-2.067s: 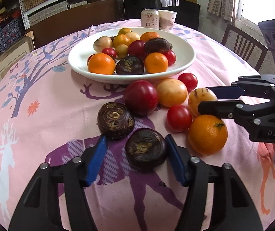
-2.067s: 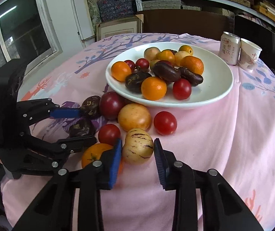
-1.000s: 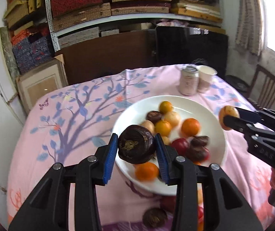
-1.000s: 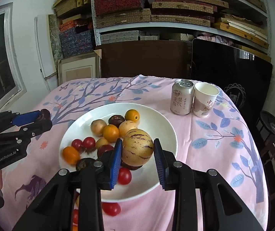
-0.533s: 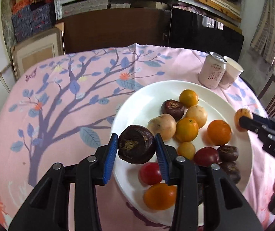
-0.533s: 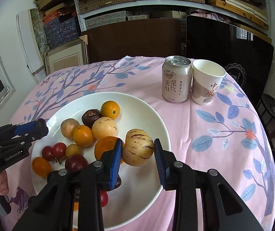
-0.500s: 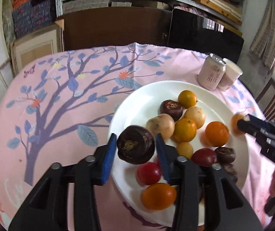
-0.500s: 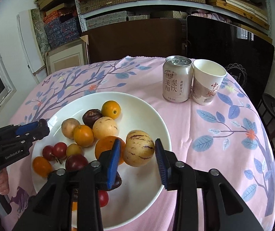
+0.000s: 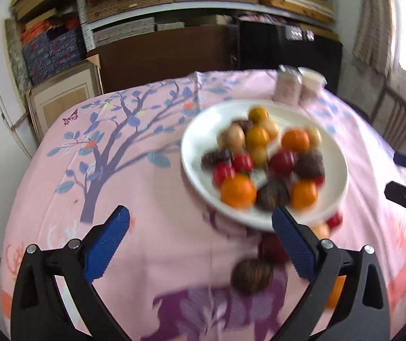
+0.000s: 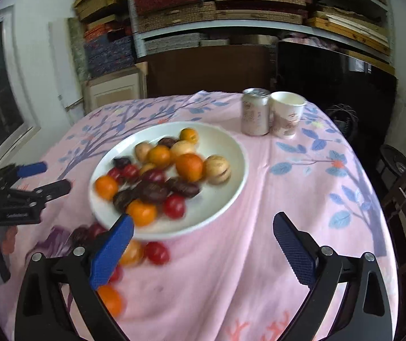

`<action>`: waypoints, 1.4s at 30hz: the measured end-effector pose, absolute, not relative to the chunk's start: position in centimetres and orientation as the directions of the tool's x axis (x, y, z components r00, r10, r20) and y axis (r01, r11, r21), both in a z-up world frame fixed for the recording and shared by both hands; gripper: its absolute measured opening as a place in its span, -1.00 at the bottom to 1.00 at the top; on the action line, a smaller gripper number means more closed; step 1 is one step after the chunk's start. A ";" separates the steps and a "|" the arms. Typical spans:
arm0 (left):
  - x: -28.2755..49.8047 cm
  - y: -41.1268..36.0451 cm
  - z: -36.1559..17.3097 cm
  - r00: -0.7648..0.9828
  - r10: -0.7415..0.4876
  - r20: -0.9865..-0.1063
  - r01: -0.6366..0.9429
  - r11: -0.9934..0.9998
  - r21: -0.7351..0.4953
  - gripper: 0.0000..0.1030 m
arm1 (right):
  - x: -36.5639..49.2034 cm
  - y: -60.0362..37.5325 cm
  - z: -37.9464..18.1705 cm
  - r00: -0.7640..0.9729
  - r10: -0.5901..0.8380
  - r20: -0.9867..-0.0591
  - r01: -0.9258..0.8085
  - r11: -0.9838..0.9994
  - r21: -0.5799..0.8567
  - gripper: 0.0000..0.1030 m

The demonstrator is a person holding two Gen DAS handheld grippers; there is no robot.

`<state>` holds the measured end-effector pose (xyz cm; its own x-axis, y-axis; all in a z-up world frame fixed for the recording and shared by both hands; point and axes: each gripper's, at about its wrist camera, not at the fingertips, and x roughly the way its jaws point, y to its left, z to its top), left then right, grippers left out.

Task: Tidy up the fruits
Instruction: 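Grasp a dark brown fruit with the left gripper while the right grasps an orange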

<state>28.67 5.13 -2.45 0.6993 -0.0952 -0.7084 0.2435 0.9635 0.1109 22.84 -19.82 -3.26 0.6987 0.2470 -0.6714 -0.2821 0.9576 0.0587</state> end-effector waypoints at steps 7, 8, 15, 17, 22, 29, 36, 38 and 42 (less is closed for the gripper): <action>22.9 3.7 -7.5 0.690 0.097 -0.718 0.297 0.866 0.402 0.91 | 19.5 -13.6 -8.3 0.578 0.282 -0.766 -0.383 0.922 0.050 0.93; 22.4 3.7 -7.8 0.683 0.076 -0.726 0.313 0.868 0.385 0.91 | 19.7 -12.8 -8.8 0.578 0.264 -0.772 -0.395 0.918 0.018 0.93; 23.3 5.7 -9.1 0.581 -0.067 -0.811 0.297 0.946 0.134 0.91 | 20.2 -11.6 -9.9 0.550 0.281 -0.787 -0.422 0.906 0.029 -0.06; 24.0 6.2 -9.4 0.565 -0.098 -0.819 0.291 0.953 0.087 0.91 | 19.5 -11.8 -10.0 0.569 0.259 -0.781 -0.398 0.917 0.014 -0.12; 25.6 6.6 -9.7 0.541 -0.133 -0.831 0.275 0.961 0.025 0.91 | 19.3 -14.9 -8.4 0.613 0.359 -0.704 -0.366 0.919 0.150 -0.12; 27.3 5.0 -9.6 0.559 -0.119 -0.821 0.272 0.961 0.046 0.91 | 20.0 -18.3 -7.9 0.688 0.279 -0.670 -0.255 0.957 0.137 -0.11; 28.3 3.9 -9.8 0.571 -0.135 -0.810 0.274 0.961 0.034 0.92 | 20.1 -18.6 -8.0 0.696 0.249 -0.673 -0.234 0.965 0.115 -0.11; 28.6 3.5 -9.8 0.571 -0.139 -0.809 0.285 0.958 0.037 0.92 | 20.2 -18.9 -7.9 0.698 0.240 -0.675 -0.225 0.968 0.112 -0.10; 28.4 3.3 -9.7 0.573 -0.143 -0.807 0.283 0.959 0.030 0.78 | 20.1 -19.2 -7.7 0.716 0.234 -0.657 -0.216 0.970 0.110 -0.08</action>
